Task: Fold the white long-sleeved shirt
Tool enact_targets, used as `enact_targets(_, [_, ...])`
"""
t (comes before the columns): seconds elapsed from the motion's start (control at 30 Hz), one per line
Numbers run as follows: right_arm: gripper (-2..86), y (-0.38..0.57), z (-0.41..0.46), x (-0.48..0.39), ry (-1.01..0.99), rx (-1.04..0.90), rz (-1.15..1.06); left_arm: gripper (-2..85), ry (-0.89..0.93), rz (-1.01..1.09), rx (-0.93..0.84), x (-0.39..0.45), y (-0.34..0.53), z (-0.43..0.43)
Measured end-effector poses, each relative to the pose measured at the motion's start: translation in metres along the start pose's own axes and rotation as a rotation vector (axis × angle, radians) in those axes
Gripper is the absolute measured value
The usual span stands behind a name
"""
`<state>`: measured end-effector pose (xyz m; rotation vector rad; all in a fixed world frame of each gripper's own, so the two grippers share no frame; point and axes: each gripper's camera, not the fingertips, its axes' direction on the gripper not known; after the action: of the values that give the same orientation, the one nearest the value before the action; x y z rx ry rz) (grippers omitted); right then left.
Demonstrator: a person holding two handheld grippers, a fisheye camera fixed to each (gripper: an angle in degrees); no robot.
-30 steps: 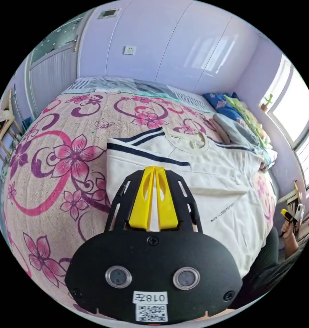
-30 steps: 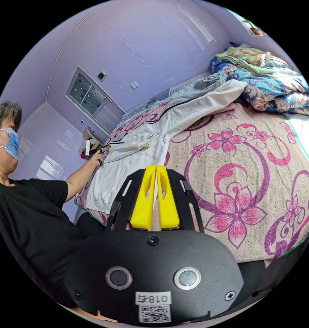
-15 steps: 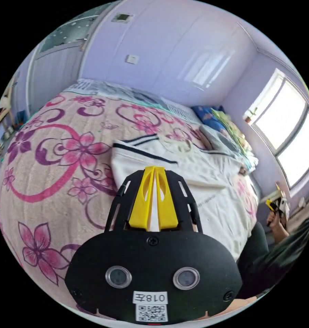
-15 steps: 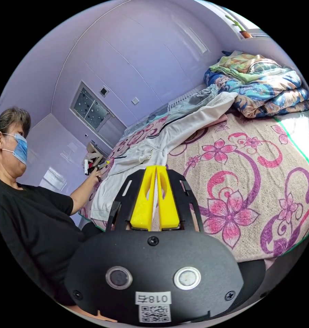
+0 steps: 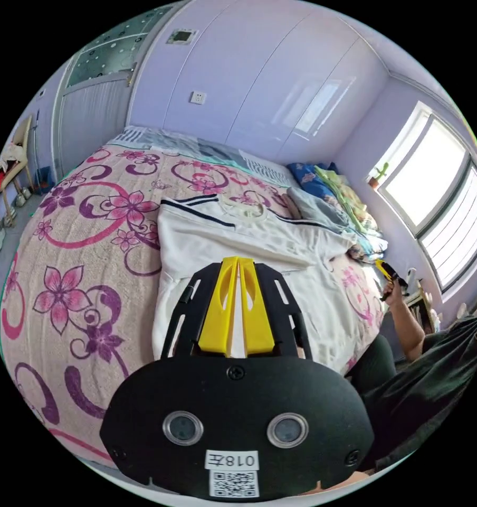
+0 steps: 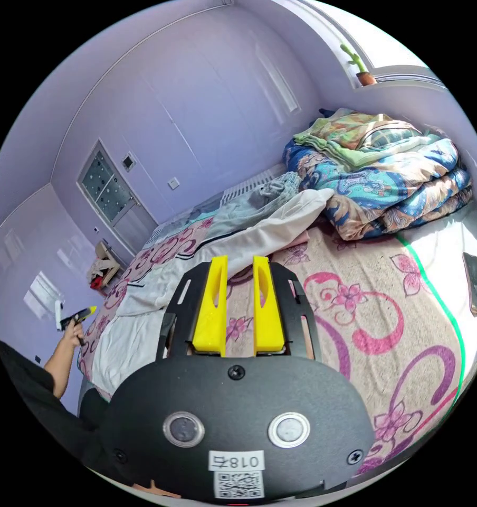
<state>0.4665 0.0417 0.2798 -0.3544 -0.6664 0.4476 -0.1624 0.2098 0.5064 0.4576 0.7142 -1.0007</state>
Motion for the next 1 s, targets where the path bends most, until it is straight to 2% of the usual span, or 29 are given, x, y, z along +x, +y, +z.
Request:
enact_targets(0.1, [10.3, -0.051, 0.029, 0.044, -0.013, 0.03, 0.116, -1.0, 0.069, -0.056, 0.04, 0.022, 0.074, -0.048])
enact_targets(0.27, [12.0, -0.108, 0.083, 0.115, -0.029, -0.011, 0.408, -1.0, -0.013, -0.198, 0.012, 0.043, 0.165, -0.11])
enact_targets(0.33, [12.2, -0.121, 0.098, 0.124, 0.001, -0.046, 0.44, -1.0, -0.049, -0.224, 0.026, 0.048, 0.184, -0.132])
enact_targets(0.4, [10.7, -0.131, 0.118, 0.13, 0.04, -0.148, 0.462, -1.0, -0.086, -0.232, 0.045, 0.051, 0.196, -0.152])
enact_targets(0.43, [5.6, -0.134, 0.125, 0.13, 0.019, -0.197, 0.465, -1.0, -0.089, -0.232, 0.051, 0.051, 0.198, -0.155])
enact_targets(0.47, [2.6, -0.134, 0.118, 0.123, 0.013, -0.142, 0.447, -1.0, -0.091, -0.226, 0.062, 0.05, 0.2, -0.161])
enact_targets(0.6, [1.3, -0.131, 0.074, 0.074, 0.036, 0.04, 0.337, -1.0, -0.063, -0.178, 0.063, 0.045, 0.206, -0.16])
enact_targets(0.77, [1.5, -0.101, 0.005, -0.004, -0.134, 0.271, 0.335, -1.0, 0.045, -0.173, 0.059, 0.031, 0.226, -0.137])
enact_targets(0.9, [2.8, -0.047, -0.015, -0.044, -0.087, 0.282, 0.284, -1.0, 0.107, -0.156, 0.104, 0.027, 0.254, -0.139])
enact_targets(1.0, [5.2, 0.028, -0.008, -0.027, -0.126, 0.077, 0.379, -1.0, 0.126, -0.182, 0.135, 0.013, 0.283, -0.154])
